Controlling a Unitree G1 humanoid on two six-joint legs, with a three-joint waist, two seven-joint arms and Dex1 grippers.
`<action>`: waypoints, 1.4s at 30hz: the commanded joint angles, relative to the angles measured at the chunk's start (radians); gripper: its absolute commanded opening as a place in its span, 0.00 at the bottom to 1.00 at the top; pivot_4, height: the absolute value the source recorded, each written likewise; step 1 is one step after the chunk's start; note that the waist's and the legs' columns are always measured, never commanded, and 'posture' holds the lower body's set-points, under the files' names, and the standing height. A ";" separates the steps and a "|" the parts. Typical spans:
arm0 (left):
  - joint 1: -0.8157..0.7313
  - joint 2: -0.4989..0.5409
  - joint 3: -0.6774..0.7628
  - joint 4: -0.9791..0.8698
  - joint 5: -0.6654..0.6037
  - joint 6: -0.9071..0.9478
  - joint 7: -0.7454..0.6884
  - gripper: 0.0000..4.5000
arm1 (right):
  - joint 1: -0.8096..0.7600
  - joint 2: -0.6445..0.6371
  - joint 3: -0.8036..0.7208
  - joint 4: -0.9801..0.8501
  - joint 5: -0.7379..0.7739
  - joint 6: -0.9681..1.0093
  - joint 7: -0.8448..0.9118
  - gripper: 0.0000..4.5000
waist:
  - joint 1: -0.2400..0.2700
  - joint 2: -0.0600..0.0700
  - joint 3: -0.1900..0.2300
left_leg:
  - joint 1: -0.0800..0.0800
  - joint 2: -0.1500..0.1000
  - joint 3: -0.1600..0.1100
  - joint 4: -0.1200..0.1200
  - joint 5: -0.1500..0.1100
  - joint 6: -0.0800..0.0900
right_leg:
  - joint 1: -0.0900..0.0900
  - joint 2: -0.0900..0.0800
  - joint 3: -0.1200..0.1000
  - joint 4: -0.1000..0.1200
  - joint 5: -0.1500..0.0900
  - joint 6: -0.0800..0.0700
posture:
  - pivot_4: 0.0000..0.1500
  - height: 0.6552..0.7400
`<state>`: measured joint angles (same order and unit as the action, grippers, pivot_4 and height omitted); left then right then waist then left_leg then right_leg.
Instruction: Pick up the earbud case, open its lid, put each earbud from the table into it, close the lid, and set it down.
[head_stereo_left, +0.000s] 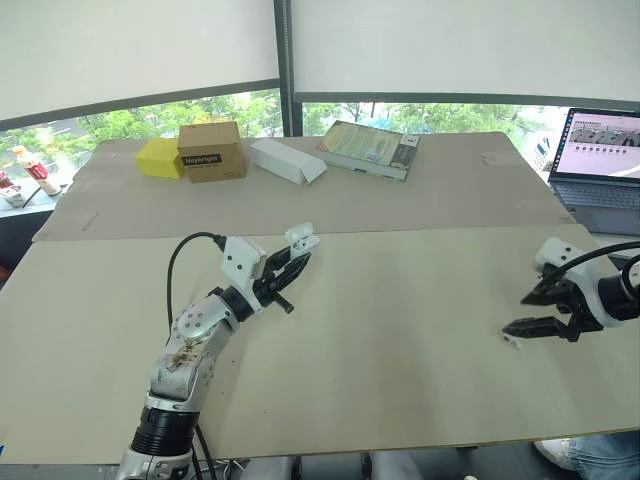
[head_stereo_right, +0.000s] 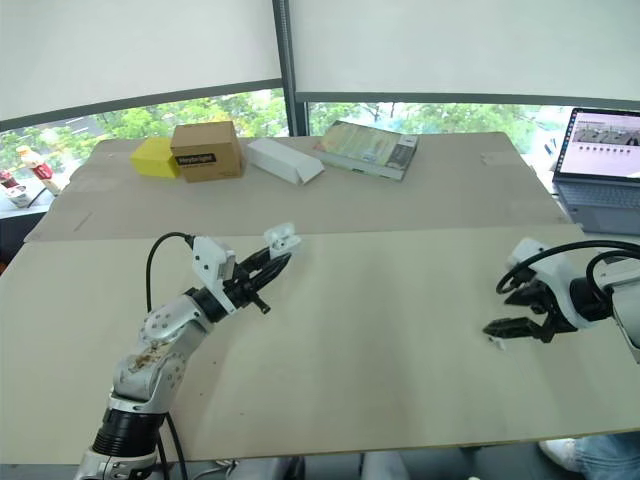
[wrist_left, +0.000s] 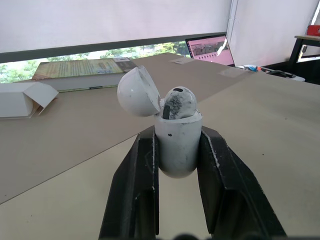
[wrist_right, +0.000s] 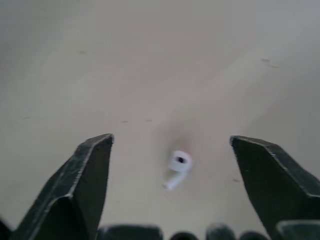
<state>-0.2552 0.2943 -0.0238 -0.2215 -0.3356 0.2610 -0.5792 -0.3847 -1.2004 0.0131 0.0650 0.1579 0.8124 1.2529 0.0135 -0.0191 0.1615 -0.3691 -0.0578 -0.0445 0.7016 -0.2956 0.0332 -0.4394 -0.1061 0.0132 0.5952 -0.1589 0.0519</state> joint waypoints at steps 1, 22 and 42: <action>0.001 -0.001 0.001 -0.037 -0.003 -0.017 0.003 0.12 | 0.033 -0.002 -0.055 -0.063 0.040 0.121 -0.050 0.99 | 0.000 0.000 0.000 | 0.000 0.000 0.000 0.000 0.000 0.000 | 0.000 0.000 0.000 0.000 0.000 0.000 | 1.00 1.00; 0.025 -0.012 -0.012 -0.057 0.002 -0.006 0.026 0.12 | 0.001 0.008 0.018 -0.059 0.110 0.280 -0.187 0.99 | -0.003 0.000 0.000 | 0.000 0.000 0.001 0.001 -0.001 0.001 | 0.001 0.001 0.000 0.000 0.000 0.000 | 1.00 1.00; 0.061 -0.010 -0.033 -0.099 0.001 0.013 0.049 0.12 | -0.088 0.020 0.155 0.027 0.098 0.288 -0.157 0.58 | -0.002 0.000 0.000 | 0.000 0.000 0.001 0.000 -0.001 0.002 | 0.001 0.000 0.000 -0.001 0.000 0.000 | 1.00 1.00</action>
<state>-0.1939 0.2823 -0.0566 -0.2708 -0.3332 0.2699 -0.5355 -0.4504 -1.1696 0.1747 0.0845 0.2662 1.1019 1.0902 0.0112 -0.0191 0.1615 -0.3693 -0.0575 -0.0434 0.7021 -0.2964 0.0347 -0.4388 -0.1057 0.0135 0.5944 -0.1588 0.0522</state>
